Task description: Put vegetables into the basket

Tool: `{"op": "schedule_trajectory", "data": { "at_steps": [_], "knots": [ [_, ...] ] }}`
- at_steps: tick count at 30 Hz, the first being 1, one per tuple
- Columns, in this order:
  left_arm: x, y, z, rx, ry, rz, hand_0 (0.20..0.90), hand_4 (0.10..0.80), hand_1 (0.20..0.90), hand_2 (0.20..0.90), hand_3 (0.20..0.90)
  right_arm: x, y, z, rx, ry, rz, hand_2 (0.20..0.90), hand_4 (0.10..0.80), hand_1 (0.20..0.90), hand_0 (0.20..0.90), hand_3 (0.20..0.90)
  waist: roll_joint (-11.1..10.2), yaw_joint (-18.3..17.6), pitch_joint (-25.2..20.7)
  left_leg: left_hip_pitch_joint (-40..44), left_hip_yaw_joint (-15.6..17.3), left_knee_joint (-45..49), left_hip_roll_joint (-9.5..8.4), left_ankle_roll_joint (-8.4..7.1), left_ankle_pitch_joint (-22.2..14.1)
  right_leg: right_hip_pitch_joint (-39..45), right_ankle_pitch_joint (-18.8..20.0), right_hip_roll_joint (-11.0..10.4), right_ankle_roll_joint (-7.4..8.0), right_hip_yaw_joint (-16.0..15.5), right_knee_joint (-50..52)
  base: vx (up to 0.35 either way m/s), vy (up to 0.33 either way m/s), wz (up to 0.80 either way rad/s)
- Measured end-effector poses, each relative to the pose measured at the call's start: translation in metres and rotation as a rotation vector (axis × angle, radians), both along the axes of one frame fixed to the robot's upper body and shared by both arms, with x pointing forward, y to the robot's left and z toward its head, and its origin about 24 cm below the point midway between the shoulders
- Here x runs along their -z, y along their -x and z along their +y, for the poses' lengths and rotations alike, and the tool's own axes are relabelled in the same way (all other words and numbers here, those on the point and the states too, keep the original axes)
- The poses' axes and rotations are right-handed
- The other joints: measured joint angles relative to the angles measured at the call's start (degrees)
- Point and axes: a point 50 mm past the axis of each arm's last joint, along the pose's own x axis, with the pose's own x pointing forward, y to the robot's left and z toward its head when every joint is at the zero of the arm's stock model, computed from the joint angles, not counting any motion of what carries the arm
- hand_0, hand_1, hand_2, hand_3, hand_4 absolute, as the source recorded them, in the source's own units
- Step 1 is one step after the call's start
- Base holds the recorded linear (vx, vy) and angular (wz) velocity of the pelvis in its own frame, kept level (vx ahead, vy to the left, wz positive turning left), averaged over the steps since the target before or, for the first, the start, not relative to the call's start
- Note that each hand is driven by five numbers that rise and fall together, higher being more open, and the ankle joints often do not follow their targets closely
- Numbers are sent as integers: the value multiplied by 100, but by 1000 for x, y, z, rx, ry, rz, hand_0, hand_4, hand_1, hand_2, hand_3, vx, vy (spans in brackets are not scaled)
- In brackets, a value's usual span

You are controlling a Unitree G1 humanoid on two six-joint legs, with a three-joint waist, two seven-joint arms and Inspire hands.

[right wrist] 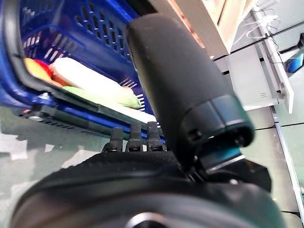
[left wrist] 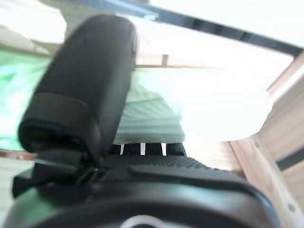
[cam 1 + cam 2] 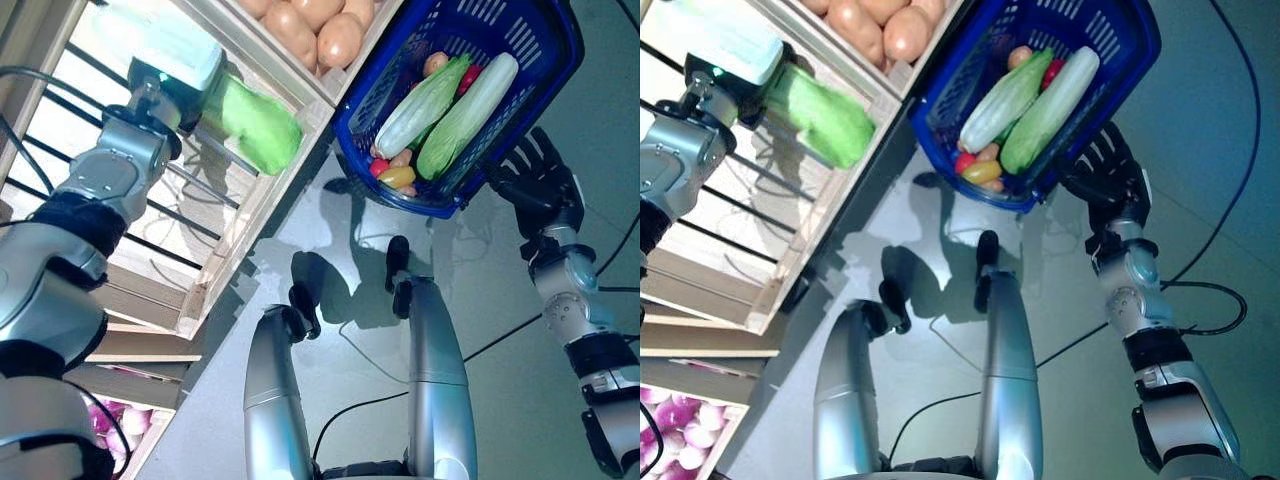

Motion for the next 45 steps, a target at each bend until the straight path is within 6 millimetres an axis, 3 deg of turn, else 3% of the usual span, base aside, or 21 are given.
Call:
{"op": "schedule_trajectory", "data": {
  "at_steps": [8, 15, 23, 28, 31, 33, 38, 41, 45],
  "knots": [
    [25, 3, 34, -116, 74, 59, 300, 400, 300, 300, 300, 10, 2, -8, 29, -31, 29, 900, 800, 900, 900, 900, 0, 120, 0, 755, -12, -248, -16, -58, 15, 706, -154, -16, -33, -54, -50, -3, -42, 2],
    [49, 9, 33, -7, 85, 113, 300, 400, 300, 300, 300, 21, 9, -10, 32, -28, 40, 900, 800, 900, 900, 900, 0, 109, -3, 1446, -62, -591, -6, -42, 85, 1504, -197, -65, 52, -244, -360, 88, -65, 9],
    [75, 24, 40, 86, 200, 149, 300, 400, 300, 300, 300, 36, 18, 0, -3, -50, 58, 900, 800, 900, 900, 900, 0, 136, -8, 2378, -58, -1135, -104, -182, 161, 2279, -452, -170, 24, -366, -391, 45, -78, 7],
    [107, 47, 44, 190, 523, 97, 300, 400, 300, 300, 300, 61, 32, 17, -27, -40, 94, 900, 800, 900, 900, 900, 9, 276, -51, 3328, -78, -1713, -123, -286, 220, 3097, -701, -140, 39, -472, -594, 113, -85, 4],
    [129, 59, 45, 215, 692, 91, 300, 400, 300, 300, 300, 82, 45, 19, -18, -23, 148, 900, 800, 900, 900, 900, 35, 408, -510, 3505, -80, -2064, -126, -353, 303, 3240, -707, -66, 61, -510, -817, 153, -89, 0],
    [146, 66, 41, 222, 858, 72, 300, 400, 300, 300, 300, 92, 52, 23, -11, -27, 168, 900, 800, 900, 900, 900, 49, 432, -574, 3880, -70, -2402, -135, -375, 397, 3597, -677, -44, 50, -586, -1050, 168, -99, 3],
    [223, 91, 7, 214, 1297, 230, 300, 400, 300, 300, 300, 131, 79, 44, -73, -54, 269, 900, 800, 900, 900, 900, 70, 609, -1361, 5002, -53, -3762, -140, -495, 808, 4546, -601, 161, 133, -803, -1890, 193, -127, 5],
    [246, 100, -12, 221, 1486, 303, 300, 400, 300, 300, 300, 134, 82, 56, -153, -12, 263, 900, 800, 900, 900, 900, 72, 668, -1687, 5463, -58, -4493, -136, -531, 1072, 4887, -544, 271, 155, -897, -2284, 132, -127, 5],
    [254, 104, -36, 290, 1743, 325, 300, 400, 300, 300, 300, 131, 81, 71, -291, 120, 271, 900, 800, 900, 900, 900, 87, 712, -1892, 5951, -89, -5186, -110, -525, 1351, 5311, -390, 406, 210, -987, -2788, 76, -122, 4]
  ]
}}
